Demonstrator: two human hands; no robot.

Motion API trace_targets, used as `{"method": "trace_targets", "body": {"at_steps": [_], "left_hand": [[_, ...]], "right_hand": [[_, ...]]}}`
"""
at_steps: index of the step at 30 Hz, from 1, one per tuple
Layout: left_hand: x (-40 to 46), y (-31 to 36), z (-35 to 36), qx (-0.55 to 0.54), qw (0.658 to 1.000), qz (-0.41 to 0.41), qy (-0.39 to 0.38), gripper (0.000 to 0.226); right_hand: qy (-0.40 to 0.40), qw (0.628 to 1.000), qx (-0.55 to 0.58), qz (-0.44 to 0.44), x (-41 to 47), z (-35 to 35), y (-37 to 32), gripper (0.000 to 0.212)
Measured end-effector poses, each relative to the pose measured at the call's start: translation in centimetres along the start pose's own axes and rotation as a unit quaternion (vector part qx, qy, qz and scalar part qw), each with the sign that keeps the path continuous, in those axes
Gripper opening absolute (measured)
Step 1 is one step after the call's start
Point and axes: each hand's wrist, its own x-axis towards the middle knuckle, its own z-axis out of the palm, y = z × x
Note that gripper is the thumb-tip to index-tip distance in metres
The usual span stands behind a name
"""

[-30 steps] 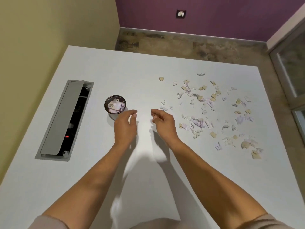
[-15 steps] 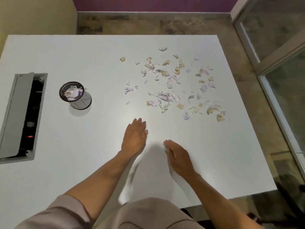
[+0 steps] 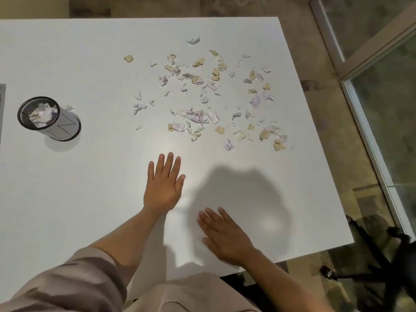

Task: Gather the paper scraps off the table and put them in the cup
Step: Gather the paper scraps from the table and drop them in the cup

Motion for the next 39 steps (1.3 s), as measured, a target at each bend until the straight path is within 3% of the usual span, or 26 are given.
{"method": "trace_targets", "body": {"at_steps": [7, 17, 20, 23, 26, 32, 35, 39], "left_hand": [[0.1, 0.0, 0.1, 0.012, 1.0, -0.002, 0.011, 0.057], [2.9, 0.4, -1.2, -0.026, 0.997, -0.013, 0.078, 0.051], [5.7, 0.8, -2.1, -0.036, 0.993, -0.004, 0.111, 0.045], [8.3, 1.0, -2.5, -0.041, 0.992, -0.045, 0.114, 0.048], [10.5, 1.3, -2.8, -0.083, 0.983, -0.104, 0.124, 0.052], [14.4, 1.5, -3.5, -0.133, 0.974, -0.144, 0.117, 0.066], [16.1, 1.7, -3.9, -0.125, 0.977, -0.143, 0.097, 0.073], [17.6, 2.4, -4.0, -0.124, 0.987, -0.079, 0.064, 0.075]], "right_hand": [[0.009, 0.999, -0.03, -0.009, 3.9, -0.9, 2.9, 0.065], [0.063, 0.992, 0.023, 0.111, 8.7, -5.2, 8.6, 0.066], [0.118, 0.985, 0.039, 0.123, 9.4, -6.5, 9.9, 0.065], [0.209, 0.953, 0.075, 0.206, 9.1, -7.8, 12.0, 0.061], [0.277, 0.892, 0.104, 0.341, 8.1, -8.7, 15.1, 0.065], [0.249, 0.821, 0.13, 0.497, 8.3, -9.4, 21.1, 0.08], [0.225, 0.831, 0.135, 0.491, 9.7, -9.7, 22.6, 0.086], [0.224, 0.869, 0.15, 0.416, 12.4, -10.4, 22.8, 0.083]]}}
